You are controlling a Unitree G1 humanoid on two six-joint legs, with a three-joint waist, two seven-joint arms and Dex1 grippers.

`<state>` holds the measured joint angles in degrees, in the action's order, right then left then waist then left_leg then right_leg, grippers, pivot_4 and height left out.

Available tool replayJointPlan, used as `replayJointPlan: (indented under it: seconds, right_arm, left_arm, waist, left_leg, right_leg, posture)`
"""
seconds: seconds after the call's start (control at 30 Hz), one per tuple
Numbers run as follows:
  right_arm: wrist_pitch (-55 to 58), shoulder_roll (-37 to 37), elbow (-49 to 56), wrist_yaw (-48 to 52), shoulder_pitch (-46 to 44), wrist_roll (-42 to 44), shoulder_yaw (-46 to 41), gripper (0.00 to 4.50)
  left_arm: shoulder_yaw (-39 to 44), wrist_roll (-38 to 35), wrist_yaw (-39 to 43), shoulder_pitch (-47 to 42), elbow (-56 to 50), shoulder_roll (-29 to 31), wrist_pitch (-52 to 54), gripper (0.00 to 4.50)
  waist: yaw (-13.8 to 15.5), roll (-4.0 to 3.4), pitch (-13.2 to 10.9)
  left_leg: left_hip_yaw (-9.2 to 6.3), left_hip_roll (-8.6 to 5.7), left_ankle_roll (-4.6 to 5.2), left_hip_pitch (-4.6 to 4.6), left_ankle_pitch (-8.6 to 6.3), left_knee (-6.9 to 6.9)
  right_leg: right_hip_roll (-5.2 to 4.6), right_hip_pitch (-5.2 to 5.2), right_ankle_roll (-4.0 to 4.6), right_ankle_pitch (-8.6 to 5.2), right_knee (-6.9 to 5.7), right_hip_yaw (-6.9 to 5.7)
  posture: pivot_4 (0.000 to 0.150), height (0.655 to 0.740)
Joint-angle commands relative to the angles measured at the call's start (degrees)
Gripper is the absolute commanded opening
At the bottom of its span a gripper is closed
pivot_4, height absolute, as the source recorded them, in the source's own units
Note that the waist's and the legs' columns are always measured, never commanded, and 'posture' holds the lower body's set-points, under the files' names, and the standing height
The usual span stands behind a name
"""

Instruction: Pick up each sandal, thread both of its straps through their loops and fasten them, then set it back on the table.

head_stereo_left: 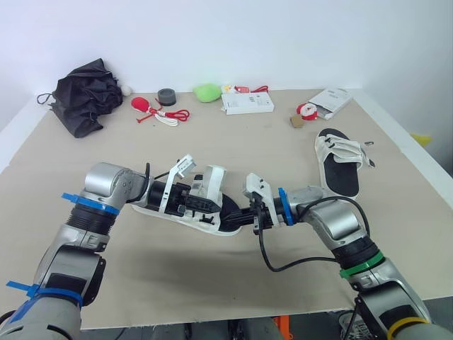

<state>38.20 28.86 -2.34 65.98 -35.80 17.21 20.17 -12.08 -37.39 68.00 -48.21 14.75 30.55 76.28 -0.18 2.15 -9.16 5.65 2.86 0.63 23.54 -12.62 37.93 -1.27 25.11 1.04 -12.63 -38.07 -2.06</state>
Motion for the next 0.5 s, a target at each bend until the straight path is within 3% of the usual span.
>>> replayJointPlan:
  seconds: [0.03,0.5]
  right_arm:
    - [0.56,0.48,-0.71,-0.74,0.61,-1.21,0.51,0.0]
    - [0.75,0.43,-0.61,-0.86,0.79,-1.09,0.4,0.0]
  left_arm:
    - [-0.52,0.05,-0.67,0.2,0.07,1.0,1.27,0.02]
    - [4.16,-3.57,-4.59,-0.56,3.67,-0.66,8.58,0.02]
  waist:
    - [0.0,0.0,0.0]
    - [-0.09,0.0,0.0]
  left_leg:
    - [0.0,0.0,0.0,0.0,0.0,0.0]
    - [0.0,0.0,0.0,0.0,0.0,0.0]
  right_leg:
    - [0.0,0.0,0.0,0.0,0.0,0.0]
    - [-0.02,0.0,0.0,0.0,0.0,0.0]
  posture:
    - [0.15,0.74]
    - [0.15,0.74]
